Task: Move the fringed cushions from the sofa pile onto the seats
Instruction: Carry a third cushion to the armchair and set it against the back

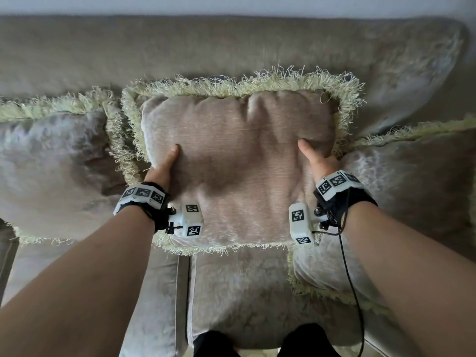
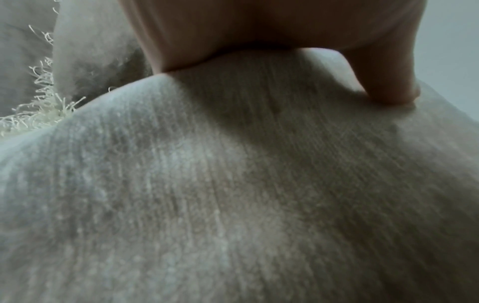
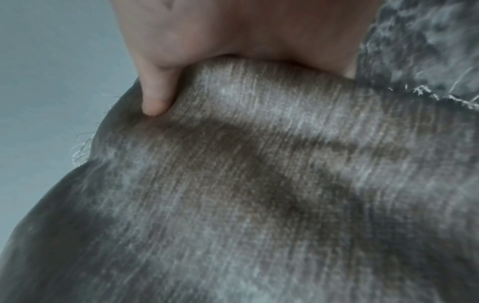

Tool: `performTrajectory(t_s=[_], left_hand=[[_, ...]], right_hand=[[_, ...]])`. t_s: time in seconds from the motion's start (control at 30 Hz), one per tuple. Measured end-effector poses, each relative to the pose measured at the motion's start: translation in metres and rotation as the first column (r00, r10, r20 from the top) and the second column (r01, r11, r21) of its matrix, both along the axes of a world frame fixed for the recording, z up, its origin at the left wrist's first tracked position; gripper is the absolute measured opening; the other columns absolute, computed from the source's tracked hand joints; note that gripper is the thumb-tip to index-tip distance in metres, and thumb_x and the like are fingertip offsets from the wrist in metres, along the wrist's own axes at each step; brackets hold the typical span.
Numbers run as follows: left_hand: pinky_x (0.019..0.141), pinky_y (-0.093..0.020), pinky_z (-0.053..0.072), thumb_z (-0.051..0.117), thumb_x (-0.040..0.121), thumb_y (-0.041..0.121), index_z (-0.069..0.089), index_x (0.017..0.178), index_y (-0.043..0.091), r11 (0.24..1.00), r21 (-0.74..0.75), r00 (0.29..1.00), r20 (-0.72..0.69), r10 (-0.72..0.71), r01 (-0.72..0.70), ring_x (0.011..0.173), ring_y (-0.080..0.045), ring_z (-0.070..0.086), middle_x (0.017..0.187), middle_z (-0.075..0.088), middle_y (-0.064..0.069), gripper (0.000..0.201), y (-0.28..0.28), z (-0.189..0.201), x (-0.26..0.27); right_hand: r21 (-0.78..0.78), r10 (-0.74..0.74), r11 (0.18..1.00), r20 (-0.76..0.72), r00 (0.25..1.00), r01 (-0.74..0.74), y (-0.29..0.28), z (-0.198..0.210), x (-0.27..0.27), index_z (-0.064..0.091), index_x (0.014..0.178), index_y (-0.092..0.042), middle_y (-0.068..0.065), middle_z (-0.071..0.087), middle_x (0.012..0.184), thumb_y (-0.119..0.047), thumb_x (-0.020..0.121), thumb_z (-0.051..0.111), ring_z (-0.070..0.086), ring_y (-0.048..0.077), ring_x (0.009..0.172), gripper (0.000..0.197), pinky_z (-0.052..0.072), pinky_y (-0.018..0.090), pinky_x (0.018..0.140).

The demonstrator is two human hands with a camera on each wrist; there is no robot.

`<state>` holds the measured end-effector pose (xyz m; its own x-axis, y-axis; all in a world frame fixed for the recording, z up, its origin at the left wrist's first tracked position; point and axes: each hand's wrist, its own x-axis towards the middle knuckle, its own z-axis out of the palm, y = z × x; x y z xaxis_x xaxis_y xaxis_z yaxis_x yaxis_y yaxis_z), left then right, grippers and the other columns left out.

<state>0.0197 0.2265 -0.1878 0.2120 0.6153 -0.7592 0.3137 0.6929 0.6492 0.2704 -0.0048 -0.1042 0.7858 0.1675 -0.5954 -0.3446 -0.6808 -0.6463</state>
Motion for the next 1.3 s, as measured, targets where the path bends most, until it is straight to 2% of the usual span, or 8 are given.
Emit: performTrajectory(t_s=[0.23, 0.43, 0.53, 0.63, 0.8, 0.87, 1.0, 1.3], left_hand=[[0.112, -0.049, 0.047, 0.075, 0.021, 0.098, 0.050, 0.149, 0.018, 0.999, 0.033, 0.996, -0.083, 0.035, -0.032, 0.125, -0.030, 0.065, 0.142, 0.064, -0.004, 0.153, 0.010, -0.032, 0.022], [0.120, -0.052, 0.039, 0.061, 0.042, 0.102, 0.024, 0.162, 0.006, 0.991, 0.080, 0.969, -0.233, -0.082, 0.103, 0.140, -0.038, 0.051, 0.158, 0.046, -0.017, 0.158, -0.012, -0.017, 0.043], [0.123, -0.048, 0.033, 0.055, 0.073, 0.091, 0.017, 0.163, 0.003, 0.985, 0.113, 0.950, -0.301, -0.090, 0.129, 0.147, -0.038, 0.043, 0.163, 0.036, -0.020, 0.131, -0.017, -0.017, 0.044], [0.123, -0.048, 0.034, 0.050, 0.045, 0.107, 0.026, 0.162, 0.005, 0.981, 0.106, 0.947, -0.295, -0.124, 0.161, 0.144, -0.037, 0.047, 0.160, 0.043, -0.018, 0.157, -0.025, -0.012, 0.042], [0.118, -0.042, 0.040, 0.053, 0.085, 0.081, 0.039, 0.155, -0.001, 0.975, 0.136, 0.950, -0.281, -0.133, 0.177, 0.135, -0.036, 0.055, 0.151, 0.053, -0.019, 0.108, -0.037, -0.004, 0.040], [0.117, -0.045, 0.042, 0.057, 0.076, 0.087, 0.042, 0.152, -0.001, 0.975, 0.111, 0.956, -0.248, -0.158, 0.190, 0.131, -0.036, 0.059, 0.146, 0.057, -0.019, 0.118, -0.045, 0.003, 0.038], [0.116, -0.050, 0.045, 0.064, 0.011, 0.103, 0.048, 0.148, 0.006, 0.986, 0.060, 0.978, -0.153, -0.143, 0.154, 0.123, -0.034, 0.064, 0.136, 0.066, -0.012, 0.169, -0.052, -0.014, 0.038], [0.115, -0.053, 0.044, 0.048, 0.027, 0.111, 0.048, 0.148, 0.000, 0.972, 0.048, 0.949, -0.231, -0.213, 0.230, 0.125, -0.040, 0.064, 0.140, 0.063, -0.018, 0.164, -0.047, -0.044, 0.050]], right_hand=[[0.110, -0.062, 0.992, 0.067, 0.996, 0.054, 0.010, -0.026, 0.015, 0.051, 0.134, -0.007, 0.005, 0.059, 0.130, -0.054, 0.074, 0.077, 0.057, 0.018, 0.111, 0.080, 0.036, 0.021, 0.089], [0.100, -0.031, 0.995, 0.096, 0.995, 0.022, 0.012, -0.045, 0.021, 0.049, 0.137, -0.012, 0.003, 0.059, 0.131, -0.055, 0.073, 0.076, 0.055, 0.022, 0.120, 0.081, 0.036, 0.023, 0.094], [0.097, -0.031, 0.995, 0.102, 0.994, 0.021, 0.010, -0.049, 0.023, 0.049, 0.137, -0.012, 0.003, 0.059, 0.130, -0.056, 0.073, 0.076, 0.055, 0.021, 0.120, 0.082, 0.035, 0.021, 0.091], [0.071, -0.002, 0.997, 0.116, 0.993, -0.007, 0.006, -0.049, 0.021, 0.050, 0.136, -0.014, 0.003, 0.059, 0.130, -0.063, 0.069, 0.075, 0.056, 0.023, 0.120, 0.087, 0.038, 0.024, 0.094], [0.057, 0.048, 0.997, 0.087, 0.995, -0.053, -0.003, -0.043, 0.020, 0.043, 0.141, -0.013, 0.005, 0.052, 0.140, -0.074, 0.066, 0.069, 0.050, 0.027, 0.127, 0.100, 0.036, 0.037, 0.107], [0.066, 0.056, 0.996, 0.066, 0.996, -0.060, -0.009, -0.038, 0.021, 0.042, 0.143, -0.014, 0.005, 0.050, 0.143, -0.086, 0.052, 0.064, 0.049, 0.027, 0.129, 0.118, 0.034, 0.041, 0.111], [0.106, 0.068, 0.992, 0.029, 0.997, -0.070, -0.018, -0.030, 0.020, 0.037, 0.147, -0.013, 0.005, 0.045, 0.148, -0.089, 0.050, 0.062, 0.044, 0.026, 0.134, 0.126, 0.031, 0.044, 0.112], [0.068, 0.011, 0.997, 0.134, 0.991, -0.020, -0.014, -0.054, 0.022, 0.038, 0.144, -0.006, 0.008, 0.044, 0.147, -0.066, 0.074, 0.068, 0.044, 0.027, 0.134, 0.097, 0.034, 0.036, 0.108]])
